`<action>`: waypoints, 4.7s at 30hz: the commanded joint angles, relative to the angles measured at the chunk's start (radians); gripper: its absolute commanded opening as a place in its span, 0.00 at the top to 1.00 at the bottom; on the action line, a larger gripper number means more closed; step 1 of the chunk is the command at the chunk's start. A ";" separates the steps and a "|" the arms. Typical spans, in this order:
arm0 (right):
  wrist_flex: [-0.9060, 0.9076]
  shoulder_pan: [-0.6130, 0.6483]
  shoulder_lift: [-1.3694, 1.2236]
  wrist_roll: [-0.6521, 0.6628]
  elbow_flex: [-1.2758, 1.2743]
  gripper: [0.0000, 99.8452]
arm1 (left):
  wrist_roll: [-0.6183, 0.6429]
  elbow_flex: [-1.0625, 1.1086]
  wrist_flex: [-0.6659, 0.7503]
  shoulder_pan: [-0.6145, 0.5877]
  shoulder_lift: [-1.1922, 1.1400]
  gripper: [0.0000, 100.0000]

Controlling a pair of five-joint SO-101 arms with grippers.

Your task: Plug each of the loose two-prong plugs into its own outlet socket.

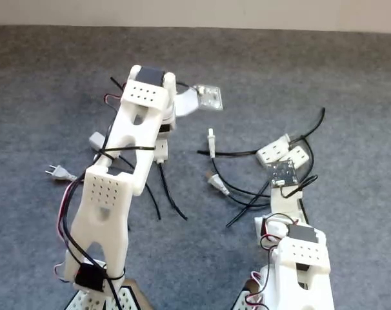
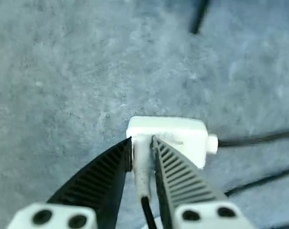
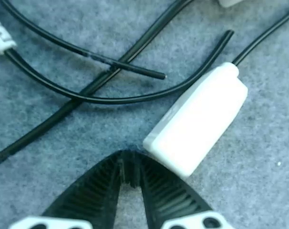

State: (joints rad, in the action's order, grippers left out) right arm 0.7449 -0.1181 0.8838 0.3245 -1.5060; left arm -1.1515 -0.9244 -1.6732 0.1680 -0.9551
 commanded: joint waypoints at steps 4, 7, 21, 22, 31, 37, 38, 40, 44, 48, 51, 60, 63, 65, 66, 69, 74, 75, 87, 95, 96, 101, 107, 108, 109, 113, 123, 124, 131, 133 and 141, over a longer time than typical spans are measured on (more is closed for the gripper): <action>-0.039 -0.007 0.004 -0.011 0.001 0.99 | 0.333 -0.234 -0.080 -0.036 0.061 0.75; -0.039 -0.007 0.004 -0.011 0.001 0.99 | 0.364 -0.246 -0.081 -0.041 0.104 0.74; -0.039 -0.007 0.004 -0.009 0.001 0.99 | 0.933 -0.240 -0.081 -0.136 0.110 0.74; -0.039 -0.007 0.004 -0.009 0.001 0.99 | 1.007 -0.236 -0.081 -0.136 0.099 0.74; -0.036 -0.007 0.004 -0.009 -0.001 0.99 | 1.238 -0.119 -0.081 -0.124 -0.076 0.74; -0.036 -0.007 0.004 -0.009 -0.001 0.99 | 1.238 -0.119 -0.081 -0.125 -0.114 0.74; -0.036 -0.007 0.004 -0.009 -0.001 0.99 | 1.238 -0.119 -0.081 -0.125 -0.111 0.74; -0.036 -0.007 0.004 -0.009 -0.001 0.99 | 1.238 -0.119 -0.081 -0.125 -0.107 0.75; -0.036 -0.007 0.004 -0.011 -0.001 0.99 | 1.238 -0.122 -0.080 -0.119 -0.096 0.88; -0.036 -0.007 0.004 -0.011 -0.001 0.99 | 1.200 -0.122 -0.080 -0.105 -0.090 0.99; -0.036 -0.007 0.004 -0.011 -0.001 0.99 | 1.194 -0.122 -0.080 -0.105 -0.090 0.99; -0.036 -0.007 0.004 -0.012 -0.001 0.99 | 1.194 -0.481 -0.002 -0.122 -0.096 0.99; -0.036 -0.008 0.004 -0.012 -0.001 0.99 | 1.192 -0.581 0.126 -0.134 -0.096 0.99; -0.036 -0.008 0.004 -0.012 -0.001 0.99 | 1.189 -0.579 0.222 -0.134 -0.096 0.99; -0.036 -0.008 0.004 -0.012 -0.001 0.99 | 1.189 -0.578 0.270 -0.134 -0.097 0.99; -0.036 -0.008 0.004 -0.012 -0.001 0.99 | 1.188 -0.529 0.422 -0.134 -0.097 0.99; -0.036 -0.008 0.004 -0.012 -0.001 0.99 | 1.094 -0.366 0.698 -0.137 -0.097 0.96; -0.036 -0.008 0.004 -0.012 -0.001 0.99 | 1.096 -0.329 0.756 -0.143 -0.097 0.92; -0.036 -0.005 0.004 -0.009 -0.001 0.99 | 1.112 -0.513 0.689 -0.148 -0.090 0.78; -0.036 -0.005 0.004 -0.009 -0.001 0.99 | 1.111 -0.733 0.667 -0.147 -0.042 0.85; -0.036 -0.005 0.004 -0.009 -0.001 0.99 | 1.111 -0.728 0.621 -0.163 -0.010 0.85; -0.036 -0.005 0.004 -0.009 -0.001 0.99 | 1.115 -0.728 0.278 -0.239 0.096 0.84; -0.036 -0.004 0.004 -0.008 -0.001 0.99 | 1.117 -0.720 -0.101 -0.337 0.179 0.84; -0.036 -0.004 0.004 -0.008 -0.001 0.99 | 1.117 -0.719 -0.109 -0.363 0.183 0.84; -0.036 -0.004 0.004 -0.008 -0.001 0.99 | 1.117 -0.717 -0.109 -0.395 0.189 0.84; -0.036 -0.004 0.004 -0.008 -0.001 0.99 | 1.117 -0.648 -0.110 -0.499 0.223 0.84; -0.036 -0.004 0.004 -0.008 -0.001 0.99 | 1.166 0.133 -0.107 -0.535 0.452 0.84; -0.036 -0.004 0.004 -0.008 -0.001 0.99 | 1.209 0.214 -0.107 -0.521 0.473 0.84; -0.036 -0.004 0.004 -0.008 -0.001 0.99 | 1.562 0.427 -0.106 -0.456 0.516 0.84; -0.035 -0.004 0.004 -0.008 -0.001 0.99 | 1.634 0.430 -0.092 -0.456 0.512 0.84; -0.035 -0.004 0.004 -0.008 -0.001 0.99 | 1.677 0.432 -0.021 -0.455 0.352 0.84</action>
State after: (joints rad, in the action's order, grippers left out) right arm 0.7449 -0.1181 0.8838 0.3214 -1.5060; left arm 0.5148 -0.4826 -1.7331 -0.3061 -0.5409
